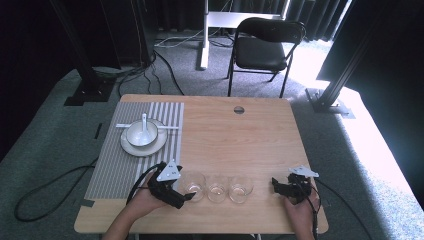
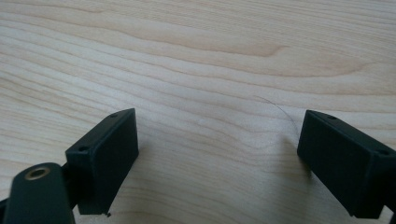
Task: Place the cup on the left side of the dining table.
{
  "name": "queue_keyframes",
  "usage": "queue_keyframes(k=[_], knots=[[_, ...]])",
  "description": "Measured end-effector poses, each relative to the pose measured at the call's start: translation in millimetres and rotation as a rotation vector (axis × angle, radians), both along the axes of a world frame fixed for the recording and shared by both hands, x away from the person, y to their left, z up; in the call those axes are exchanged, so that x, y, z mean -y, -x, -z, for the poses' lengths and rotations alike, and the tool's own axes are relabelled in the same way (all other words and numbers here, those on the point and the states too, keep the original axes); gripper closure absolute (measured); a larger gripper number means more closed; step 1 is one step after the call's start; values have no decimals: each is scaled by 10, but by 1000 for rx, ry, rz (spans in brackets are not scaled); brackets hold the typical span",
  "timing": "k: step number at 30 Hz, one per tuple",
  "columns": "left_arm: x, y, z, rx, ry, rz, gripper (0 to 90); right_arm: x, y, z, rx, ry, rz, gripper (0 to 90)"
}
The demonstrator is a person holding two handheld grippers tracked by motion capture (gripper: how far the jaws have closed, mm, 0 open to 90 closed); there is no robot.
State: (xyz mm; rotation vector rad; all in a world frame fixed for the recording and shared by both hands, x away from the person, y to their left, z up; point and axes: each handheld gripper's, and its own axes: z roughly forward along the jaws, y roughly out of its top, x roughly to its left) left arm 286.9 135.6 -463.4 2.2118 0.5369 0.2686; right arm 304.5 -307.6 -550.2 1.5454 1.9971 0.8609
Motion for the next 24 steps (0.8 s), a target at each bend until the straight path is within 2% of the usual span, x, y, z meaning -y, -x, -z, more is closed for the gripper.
queue_keyframes(k=[11, 17, 24], knots=[[243, -49, -34, 10, -19, 39, 11, 1, -1, 1, 1, 0, -1, 119], [344, -78, -51, 1, -19, 69, 11, 1, -1, 1, 1, 0, -1, 119], [517, -110, -38, -10, -39, 102, 12, 1, -1, 1, 1, 0, -1, 119]])
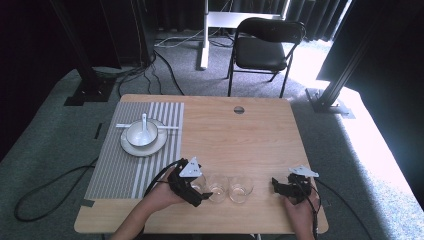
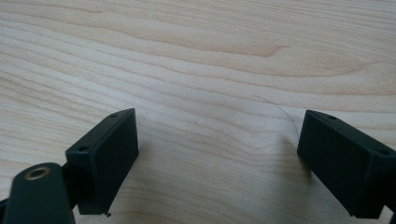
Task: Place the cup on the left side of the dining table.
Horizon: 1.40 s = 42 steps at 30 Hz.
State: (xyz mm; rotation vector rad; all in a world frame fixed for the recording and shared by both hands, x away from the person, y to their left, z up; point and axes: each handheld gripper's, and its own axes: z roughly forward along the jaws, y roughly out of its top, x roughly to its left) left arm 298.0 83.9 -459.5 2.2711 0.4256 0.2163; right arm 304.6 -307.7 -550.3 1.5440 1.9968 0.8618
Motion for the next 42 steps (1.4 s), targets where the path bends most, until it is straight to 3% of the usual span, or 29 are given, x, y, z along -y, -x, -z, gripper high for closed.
queue_keyframes(k=[3, 6, 9, 14, 18, 23, 29, 36, 39, 42], knots=[[68, -9, 12, -1, -10, 11, 12, 0, 0, 0, 0, 0, 0, 119], [117, -37, 19, -29, -4, 17, 12, 0, 0, 0, 0, 0, 0, 119], [173, -61, 30, -38, -33, 21, 12, 0, 0, 0, 0, 0, 0, 119], [291, -68, 19, -19, -84, 31, 12, 0, 0, 0, 0, 0, 0, 119], [369, -79, 31, -30, -106, 50, 12, 0, 0, 0, 0, 0, 0, 119], [424, -73, 42, -16, -123, 53, 12, 0, 0, 0, 0, 0, 0, 119], [497, -103, 86, -24, -201, 54, 12, 0, 0, 0, 0, 0, 0, 119], [532, -149, 89, -28, -228, 50, 43, 0, 0, 0, 0, 0, 0, 119], [606, -134, 101, -20, -281, 52, 57, 0, 0, 0, 0, 0, 0, 119], [621, -126, 97, -16, -295, 57, 102, 0, 0, 0, 0, 0, 0, 119]])
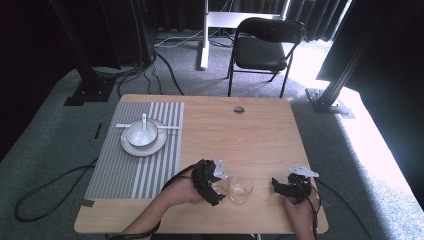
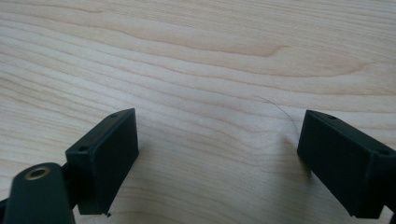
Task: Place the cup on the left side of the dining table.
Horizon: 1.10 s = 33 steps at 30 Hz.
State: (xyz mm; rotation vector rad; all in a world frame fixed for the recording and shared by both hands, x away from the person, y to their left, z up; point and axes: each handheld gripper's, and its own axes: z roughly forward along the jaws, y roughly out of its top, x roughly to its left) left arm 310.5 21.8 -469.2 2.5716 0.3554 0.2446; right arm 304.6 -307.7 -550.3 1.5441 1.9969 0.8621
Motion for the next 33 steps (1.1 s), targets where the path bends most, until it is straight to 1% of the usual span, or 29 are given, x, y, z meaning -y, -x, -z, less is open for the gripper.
queue_keyframes(k=[1, 4, 5, 6, 7, 8, 10, 11, 12, 13, 14, 19, 24, 25, 30, 31, 32, 33], knots=[[24, 11, -2, 7, -16, -6, 103, 0, 0, 0, 0, 0, 0, 119], [45, 25, 1, 10, -26, -7, 128, 0, 0, 0, 0, 0, 0, 119], [52, 35, 2, 10, -30, 1, 135, 0, 0, 0, 0, 0, 0, 119], [64, 42, 8, 13, -42, -1, 167, 0, 0, 0, 0, 0, 0, 119], [72, 40, 7, 2, -45, -16, 168, 0, 0, 0, 0, 0, 0, 119], [72, 40, 7, 2, -45, -16, 171, 0, 0, 0, 0, 0, 0, 119], [64, 35, 10, -5, -38, -22, 174, 0, 0, 0, 0, 0, 0, 119], [50, 34, 13, -14, -25, -29, 175, 0, 0, 0, 0, 0, 0, 119], [50, 34, 13, -14, -25, -29, 177, 0, 0, 0, 0, 0, 0, 119], [39, 25, 9, -22, -17, -30, 181, 0, 0, 0, 0, 0, 0, 119], [22, 14, 4, -40, -3, -37, 183, 0, 0, 0, 0, 0, 0, 119], [38, 32, -8, -33, -13, -37, 185, 0, 0, 0, 0, 0, 0, 119], [37, 38, -15, -25, -8, -39, 186, 0, 0, 0, 0, 0, 0, 119], [37, 24, -26, -30, -7, -39, 185, 0, 0, 0, 0, 0, 0, 119], [43, -2, -63, -28, -8, -41, 185, 0, 0, 0, 0, 0, 0, 119], [42, -5, -75, -21, 1, -46, 185, 0, 0, 0, 0, 0, 0, 119], [33, -20, -108, -23, 13, -52, 186, 0, 0, 0, 0, 0, 0, 119], [33, -20, -108, -23, 13, -52, 185, 0, 0, 0, 0, 0, 0, 119]])
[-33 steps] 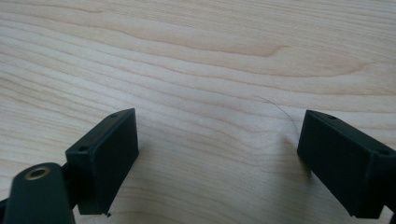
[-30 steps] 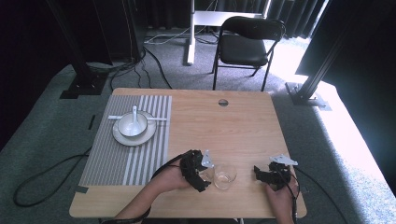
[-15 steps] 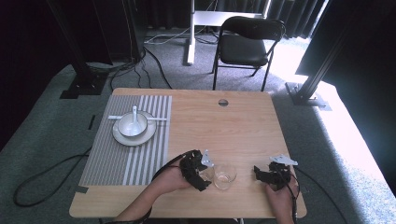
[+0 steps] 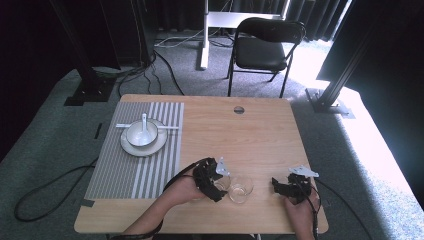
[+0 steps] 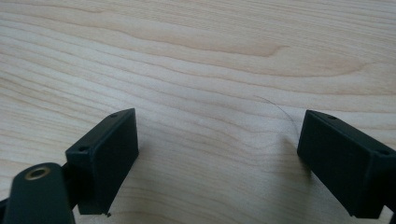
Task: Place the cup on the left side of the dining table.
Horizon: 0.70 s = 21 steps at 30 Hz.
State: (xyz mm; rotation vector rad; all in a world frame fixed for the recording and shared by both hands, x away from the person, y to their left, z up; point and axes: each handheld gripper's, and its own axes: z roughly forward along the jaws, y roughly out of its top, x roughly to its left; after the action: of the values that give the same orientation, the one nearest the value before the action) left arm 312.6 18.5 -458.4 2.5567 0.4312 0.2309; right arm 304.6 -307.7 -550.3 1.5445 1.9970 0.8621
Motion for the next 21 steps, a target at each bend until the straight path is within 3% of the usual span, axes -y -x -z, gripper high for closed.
queue_keyframes(k=[4, 7, 16, 21], knots=[[-19, -42, -101, 11, 28, -15, 186, 0, 0, 0, 0, 0, 0, 119], [-10, -54, -141, 30, 21, -21, 185, -1, 0, 0, 0, -1, 1, 119], [-10, -185, -221, 31, 21, -41, 185, 0, -1, 0, 1, 0, 0, 119], [-69, -284, -317, 46, 44, -75, 186, 0, 0, 0, 0, 0, 0, 119]])
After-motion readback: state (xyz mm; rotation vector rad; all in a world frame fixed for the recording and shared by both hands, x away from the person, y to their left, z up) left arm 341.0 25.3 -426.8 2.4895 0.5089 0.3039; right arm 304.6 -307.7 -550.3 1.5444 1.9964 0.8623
